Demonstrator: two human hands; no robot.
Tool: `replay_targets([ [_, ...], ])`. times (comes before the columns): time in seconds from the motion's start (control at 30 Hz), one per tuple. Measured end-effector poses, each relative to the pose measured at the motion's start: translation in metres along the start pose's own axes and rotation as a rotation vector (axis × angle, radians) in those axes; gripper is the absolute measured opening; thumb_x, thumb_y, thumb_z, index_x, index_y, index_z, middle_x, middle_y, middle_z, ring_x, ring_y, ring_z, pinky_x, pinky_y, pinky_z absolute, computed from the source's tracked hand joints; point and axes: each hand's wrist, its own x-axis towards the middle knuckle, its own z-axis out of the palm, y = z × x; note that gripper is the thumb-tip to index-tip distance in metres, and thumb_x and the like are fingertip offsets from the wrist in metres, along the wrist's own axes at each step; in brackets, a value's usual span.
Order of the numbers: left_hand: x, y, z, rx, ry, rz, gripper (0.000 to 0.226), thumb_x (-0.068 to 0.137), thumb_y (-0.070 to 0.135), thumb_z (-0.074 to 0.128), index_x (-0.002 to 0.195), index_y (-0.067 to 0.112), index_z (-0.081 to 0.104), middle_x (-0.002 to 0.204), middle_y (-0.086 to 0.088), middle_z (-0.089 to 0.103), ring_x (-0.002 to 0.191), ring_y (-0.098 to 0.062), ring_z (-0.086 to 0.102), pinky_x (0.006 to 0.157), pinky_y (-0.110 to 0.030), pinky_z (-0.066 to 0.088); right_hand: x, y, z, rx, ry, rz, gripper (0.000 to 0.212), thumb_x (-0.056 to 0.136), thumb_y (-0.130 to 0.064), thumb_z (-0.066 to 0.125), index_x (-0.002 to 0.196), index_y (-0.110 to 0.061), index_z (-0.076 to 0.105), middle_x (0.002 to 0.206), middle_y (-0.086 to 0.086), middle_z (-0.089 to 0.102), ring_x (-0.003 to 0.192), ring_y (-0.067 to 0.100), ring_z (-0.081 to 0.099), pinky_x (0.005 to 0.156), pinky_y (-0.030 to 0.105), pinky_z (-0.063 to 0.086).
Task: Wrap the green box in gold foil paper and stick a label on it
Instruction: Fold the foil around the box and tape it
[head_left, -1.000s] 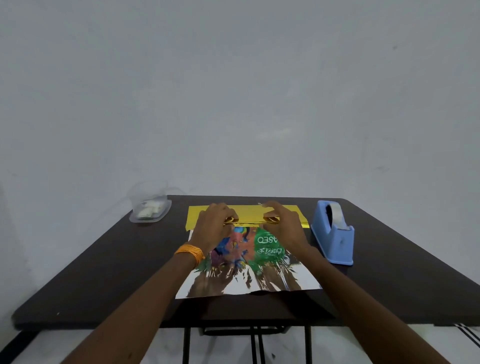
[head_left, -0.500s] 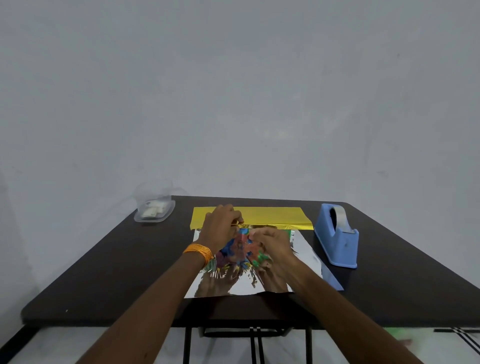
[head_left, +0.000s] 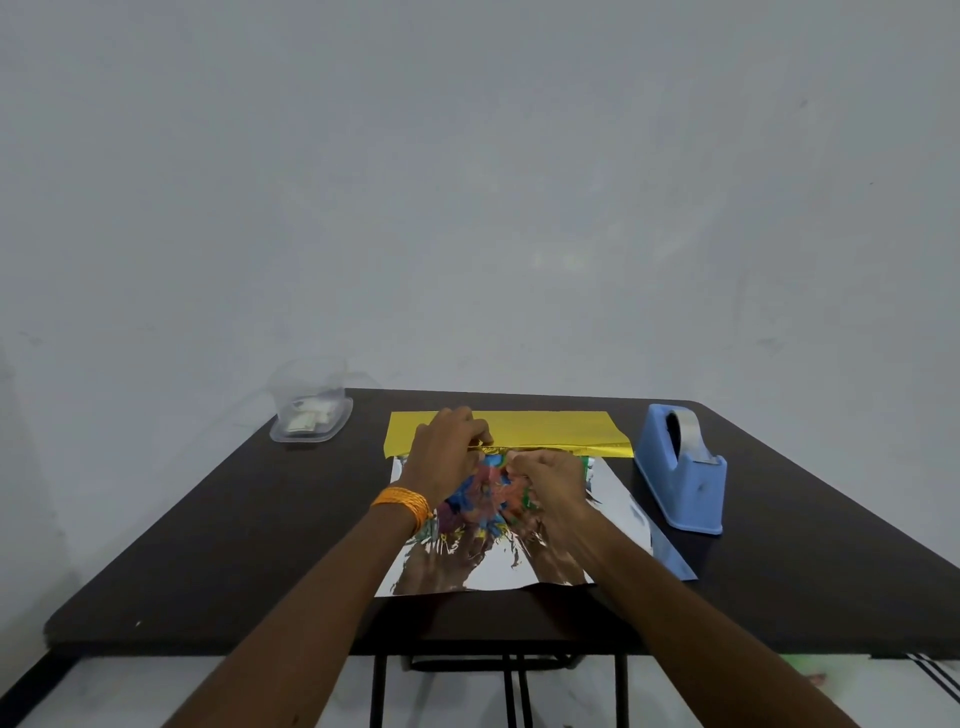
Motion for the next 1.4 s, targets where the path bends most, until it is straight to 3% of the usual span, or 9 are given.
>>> replay_targets([
  [0.13,0.0,-0.001,0.0,0.004,0.001,0.005,0.02,0.088,0.015,0.068,0.105,0.025,0.068,0.105,0.004,0.057,0.099,-0.019,0.051,0.076,-0.035,0.043,0.001,0.0,0.005,-0.056,0.05,-0.007,0.014,0.084,-0.02,0.079,0.077,-0.009,0.076,0.076,0.004,0.076,0.071,0.02,0.074,0.055,0.026,0.056],
  [0.27,0.0,-0.002,0.0,0.001,-0.001,0.009,0.02,0.088,0.014,0.069,0.105,0.024,0.068,0.105,0.003,0.058,0.099,-0.019,0.051,0.078,-0.037,0.046,0.002,0.0,0.004,-0.142,0.079,-0.015,0.021,0.083,-0.028,0.08,0.077,-0.008,0.075,0.075,0.005,0.075,0.07,0.02,0.073,0.059,0.027,0.058],
  [0.4,0.0,-0.002,0.0,-0.015,0.0,0.015,0.019,0.087,0.014,0.069,0.103,0.024,0.068,0.102,0.003,0.057,0.098,-0.02,0.052,0.077,-0.039,0.047,0.01,-0.009,-0.001,-0.373,0.113,-0.079,0.037,0.08,-0.029,0.081,0.053,-0.013,0.062,0.053,-0.003,0.059,0.049,0.012,0.055,0.045,0.021,0.04],
  [0.47,0.001,-0.002,-0.001,-0.011,-0.006,0.014,0.019,0.087,0.013,0.069,0.103,0.023,0.068,0.101,0.003,0.057,0.097,-0.02,0.051,0.076,-0.038,0.045,0.016,-0.012,0.0,-0.432,0.101,-0.079,0.034,0.076,-0.029,0.084,0.054,-0.01,0.066,0.055,0.001,0.066,0.054,0.021,0.067,0.052,0.034,0.058],
  [0.57,0.0,-0.001,-0.002,-0.004,-0.007,0.014,0.019,0.087,0.013,0.069,0.104,0.023,0.068,0.102,0.003,0.057,0.098,-0.02,0.051,0.076,-0.038,0.046,0.017,-0.012,0.0,-0.478,0.085,-0.085,0.03,0.074,-0.031,0.086,0.063,-0.007,0.072,0.064,0.007,0.073,0.066,0.027,0.074,0.063,0.049,0.062],
  [0.83,-0.001,-0.001,-0.002,-0.008,-0.018,0.012,0.018,0.089,0.015,0.068,0.105,0.023,0.068,0.105,0.003,0.057,0.101,-0.02,0.052,0.078,-0.037,0.045,0.015,0.007,-0.014,-0.544,0.092,-0.035,0.034,0.08,-0.041,0.081,0.072,-0.01,0.07,0.064,-0.001,0.069,0.054,0.008,0.064,0.055,0.023,0.048],
  [1.03,0.0,-0.001,-0.002,0.009,-0.013,0.015,0.017,0.09,0.015,0.067,0.105,0.022,0.067,0.105,0.002,0.058,0.101,-0.021,0.052,0.076,-0.037,0.044,0.033,0.007,-0.028,-0.791,-0.008,-0.043,0.04,0.074,-0.049,0.081,0.084,-0.011,0.073,0.073,0.002,0.074,0.069,0.019,0.073,0.073,0.036,0.062],
  [1.23,0.0,-0.001,-0.001,0.014,-0.019,0.025,0.016,0.091,0.016,0.066,0.106,0.021,0.067,0.106,0.002,0.057,0.101,-0.021,0.051,0.077,-0.036,0.043,0.032,-0.008,-0.027,-0.783,0.005,-0.147,0.072,0.068,-0.077,0.07,0.063,-0.006,0.072,0.055,0.006,0.068,0.051,0.021,0.068,0.06,0.034,0.057],
  [1.4,0.001,-0.001,-0.002,0.019,-0.017,0.026,0.017,0.091,0.015,0.065,0.106,0.021,0.067,0.105,0.001,0.058,0.1,-0.021,0.052,0.075,-0.036,0.043,0.027,-0.004,-0.025,-0.861,0.015,-0.216,0.054,0.083,-0.057,0.073,0.062,-0.007,0.063,0.056,0.006,0.064,0.052,0.023,0.064,0.054,0.032,0.051],
])
